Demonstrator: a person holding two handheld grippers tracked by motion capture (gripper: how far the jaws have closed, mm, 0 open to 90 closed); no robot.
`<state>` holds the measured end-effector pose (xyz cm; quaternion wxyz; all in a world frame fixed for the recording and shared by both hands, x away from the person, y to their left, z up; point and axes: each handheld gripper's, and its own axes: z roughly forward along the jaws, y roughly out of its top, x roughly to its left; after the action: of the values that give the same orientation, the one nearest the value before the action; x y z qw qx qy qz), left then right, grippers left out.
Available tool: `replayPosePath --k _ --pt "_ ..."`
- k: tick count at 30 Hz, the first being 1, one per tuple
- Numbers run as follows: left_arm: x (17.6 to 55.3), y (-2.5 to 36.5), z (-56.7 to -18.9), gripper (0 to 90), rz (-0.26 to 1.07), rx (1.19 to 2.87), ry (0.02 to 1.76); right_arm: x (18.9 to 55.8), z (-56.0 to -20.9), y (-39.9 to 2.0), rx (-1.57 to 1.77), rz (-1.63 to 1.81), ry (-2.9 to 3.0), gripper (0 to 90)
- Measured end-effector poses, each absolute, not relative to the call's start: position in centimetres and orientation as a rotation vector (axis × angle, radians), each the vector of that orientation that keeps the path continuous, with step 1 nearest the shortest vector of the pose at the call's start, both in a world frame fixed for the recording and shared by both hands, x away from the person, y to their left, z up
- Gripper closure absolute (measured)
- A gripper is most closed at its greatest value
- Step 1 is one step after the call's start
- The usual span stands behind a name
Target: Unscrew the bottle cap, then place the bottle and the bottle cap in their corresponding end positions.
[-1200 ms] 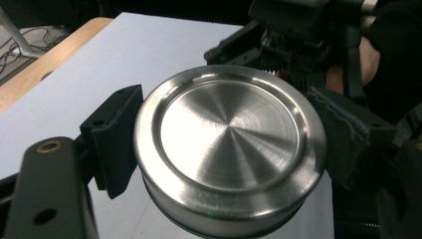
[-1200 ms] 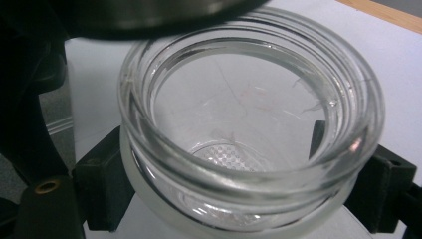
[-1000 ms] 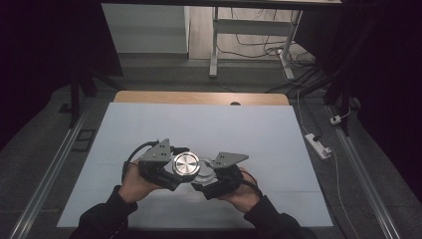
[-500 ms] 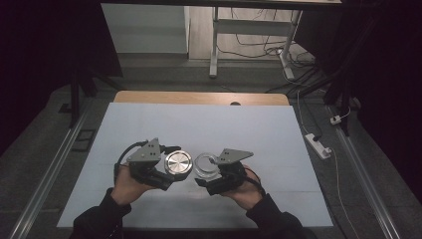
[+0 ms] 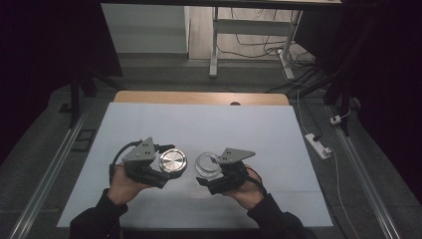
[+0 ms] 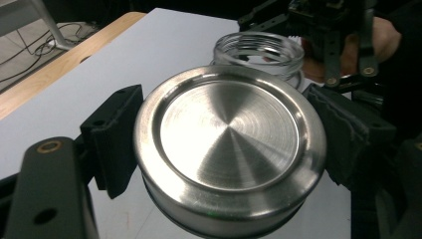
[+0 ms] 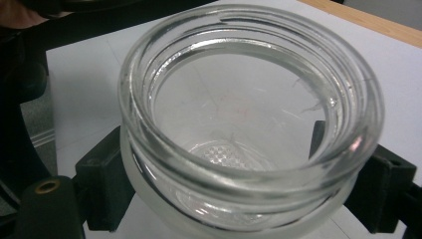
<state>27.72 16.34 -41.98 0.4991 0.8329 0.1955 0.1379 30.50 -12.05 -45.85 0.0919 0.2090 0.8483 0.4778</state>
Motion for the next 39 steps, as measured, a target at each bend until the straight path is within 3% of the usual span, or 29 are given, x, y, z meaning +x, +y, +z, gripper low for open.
replayPosePath --k 39 --pt "32.2 15.2 -43.2 20.0 0.363 2.013 0.532 28.6 -46.1 -12.1 0.573 1.432 2.562 14.4"
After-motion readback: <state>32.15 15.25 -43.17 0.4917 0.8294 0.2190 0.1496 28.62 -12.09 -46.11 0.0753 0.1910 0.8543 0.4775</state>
